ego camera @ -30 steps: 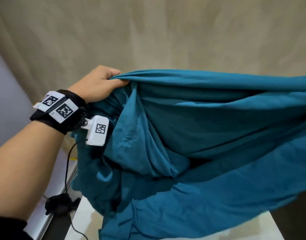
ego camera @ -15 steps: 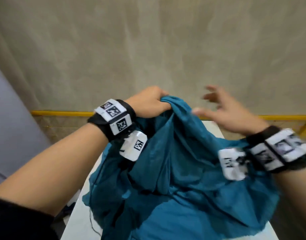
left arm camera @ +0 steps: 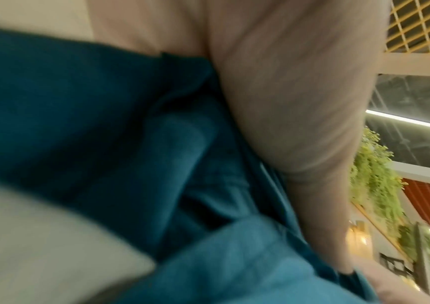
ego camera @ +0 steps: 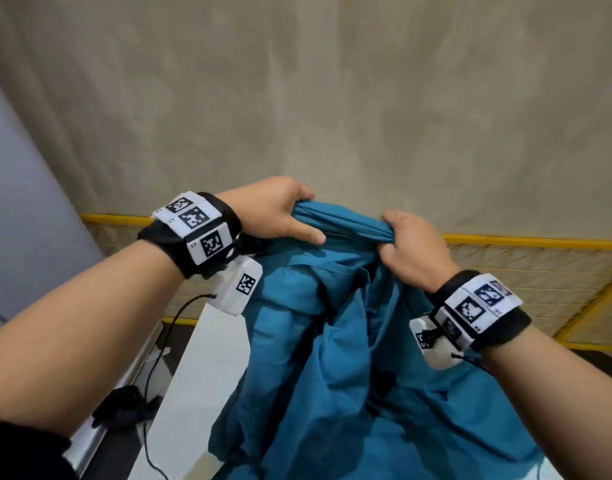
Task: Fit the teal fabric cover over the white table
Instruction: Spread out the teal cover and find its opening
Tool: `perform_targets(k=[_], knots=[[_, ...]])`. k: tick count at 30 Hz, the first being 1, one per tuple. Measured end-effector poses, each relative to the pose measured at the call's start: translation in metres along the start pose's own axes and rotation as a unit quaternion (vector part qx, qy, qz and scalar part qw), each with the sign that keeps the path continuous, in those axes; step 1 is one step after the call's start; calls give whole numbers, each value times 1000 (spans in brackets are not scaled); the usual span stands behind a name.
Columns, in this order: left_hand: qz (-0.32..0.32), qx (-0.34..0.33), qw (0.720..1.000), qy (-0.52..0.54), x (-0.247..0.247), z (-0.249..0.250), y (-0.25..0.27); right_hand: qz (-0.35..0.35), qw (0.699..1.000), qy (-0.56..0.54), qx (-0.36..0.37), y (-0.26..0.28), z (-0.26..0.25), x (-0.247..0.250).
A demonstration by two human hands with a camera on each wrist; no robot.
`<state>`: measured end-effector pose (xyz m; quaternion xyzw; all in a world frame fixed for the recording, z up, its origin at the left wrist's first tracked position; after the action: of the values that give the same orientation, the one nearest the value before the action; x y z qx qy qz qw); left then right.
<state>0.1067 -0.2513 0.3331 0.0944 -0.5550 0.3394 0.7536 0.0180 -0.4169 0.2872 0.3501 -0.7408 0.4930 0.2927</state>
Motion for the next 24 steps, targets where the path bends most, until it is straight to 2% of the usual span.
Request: perform_targets(k=[2, 5, 7, 9, 11, 12, 14, 16, 18, 19, 20, 22, 24], knots=[[7, 15, 1000, -17, 12, -10, 5, -8, 998, -55, -27, -7, 7, 8], [-25, 31, 990, -136, 7, -34, 13, -68, 987, -141, -32, -9, -3, 15], [-43, 82, 973, -210, 3, -63, 19, -93, 978, -184, -33, -8, -3, 19], [-16, 151, 960, -235, 7, -98, 26, -60, 979, -191, -47, -13, 13, 26], [34, 213, 965, -149, 10, -127, 31, -9, 985, -160, -66, -22, 36, 33], [58, 232, 968, -72, 8, -133, 33, 5, 989, -131, -71, -25, 45, 34], [129, 251, 953, 106, 4, -136, 34, -9, 996, -63, -64, -26, 56, 26], [213, 264, 905, 255, 9, -130, 32, -88, 993, -30, -74, -20, 65, 11], [254, 280, 868, 322, 19, -119, 30, -198, 973, -52, -108, -7, 70, -2], [257, 271, 871, 319, 25, -111, 28, -239, 961, -73, -118, 1, 68, -3], [248, 248, 891, 288, 31, -101, 25, -262, 953, -86, -122, 5, 65, -3], [196, 200, 937, 208, 36, -78, 18, -268, 953, -76, -118, 5, 61, -2], [169, 179, 962, 115, 35, -66, 11, -260, 955, -54, -129, 2, 65, -1]])
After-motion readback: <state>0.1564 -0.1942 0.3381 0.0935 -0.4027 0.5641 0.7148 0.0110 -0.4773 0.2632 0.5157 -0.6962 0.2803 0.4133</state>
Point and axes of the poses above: each hand's wrist, its own y-axis away from the middle knuckle, its own x-axis out of the back of the hand, z = x × y, the point moved 7 cm from there along -y, towards the middle knuckle, and after that the axes turned 14 degrees about z, right-handed, at the moved point
